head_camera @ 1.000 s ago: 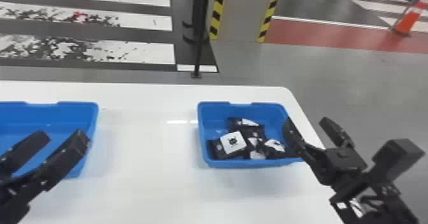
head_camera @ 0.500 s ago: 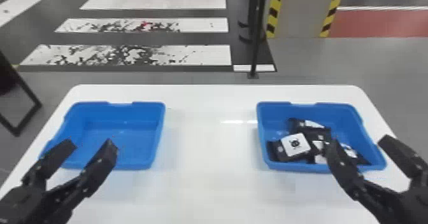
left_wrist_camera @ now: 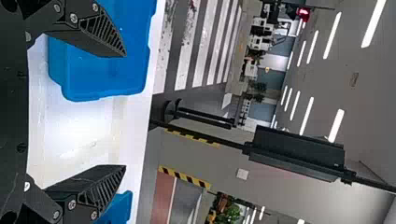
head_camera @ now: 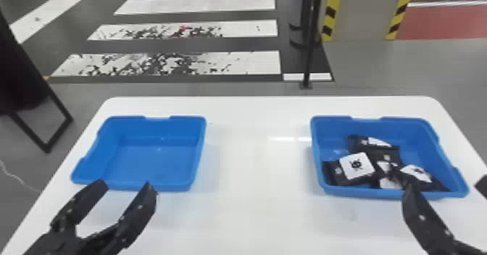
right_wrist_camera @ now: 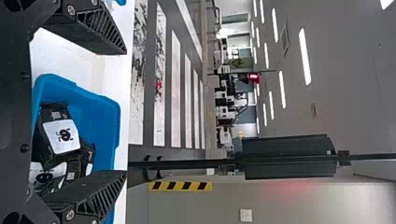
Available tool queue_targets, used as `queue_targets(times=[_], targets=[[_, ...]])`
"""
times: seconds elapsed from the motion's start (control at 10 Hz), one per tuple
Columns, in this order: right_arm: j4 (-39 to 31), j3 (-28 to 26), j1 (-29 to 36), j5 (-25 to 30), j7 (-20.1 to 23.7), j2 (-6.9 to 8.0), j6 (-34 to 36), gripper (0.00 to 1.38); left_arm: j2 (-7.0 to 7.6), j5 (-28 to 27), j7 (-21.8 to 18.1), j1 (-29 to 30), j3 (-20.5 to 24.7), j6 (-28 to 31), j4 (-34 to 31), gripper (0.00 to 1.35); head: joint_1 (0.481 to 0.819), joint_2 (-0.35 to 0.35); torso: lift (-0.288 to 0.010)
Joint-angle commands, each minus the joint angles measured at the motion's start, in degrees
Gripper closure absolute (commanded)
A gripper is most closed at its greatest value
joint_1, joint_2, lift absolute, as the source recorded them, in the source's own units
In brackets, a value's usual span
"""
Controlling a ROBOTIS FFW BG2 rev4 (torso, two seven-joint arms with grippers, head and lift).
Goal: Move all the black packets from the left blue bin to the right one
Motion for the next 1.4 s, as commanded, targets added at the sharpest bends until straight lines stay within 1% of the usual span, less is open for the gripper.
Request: queue_targets(times=[0.0, 0.2, 0.3, 0.4, 1.3], targets=[[-0.35, 0.07, 0.32, 0.49, 0.0, -0.06, 0.14, 0.11, -0.15, -1.73, 0.07, 0.04, 0.29, -0.89, -0.11, 0.2, 0.695, 0.098, -0.14], [-0.49, 0.76, 0.18, 0.26, 0.0, -0.5, 1.13, 0.11, -0.15, -4.24, 0.51, -0.24, -0.86, -2.58, -0.53, 0.2, 0.695, 0.108, -0.14], [-0.49, 1.22, 0.04, 0.15, 0.0, -0.94, 1.41, 0.11, -0.15, -4.7, 2.0, 0.89, -2.0, -3.7, -0.53, 0.2, 0.695, 0.112, -0.14], [-0.49, 1.22, 0.04, -0.2, 0.0, -1.03, 1.55, 0.11, -0.15, -5.04, 2.88, 1.59, -3.03, -3.98, -0.67, 0.2, 0.695, 0.119, -0.14], [-0.35, 1.22, 0.18, -1.68, 0.35, -1.2, 2.96, 0.12, -0.15, -5.15, 2.97, 1.31, -3.71, -1.87, -0.67, 0.2, 0.695, 0.11, -0.14]])
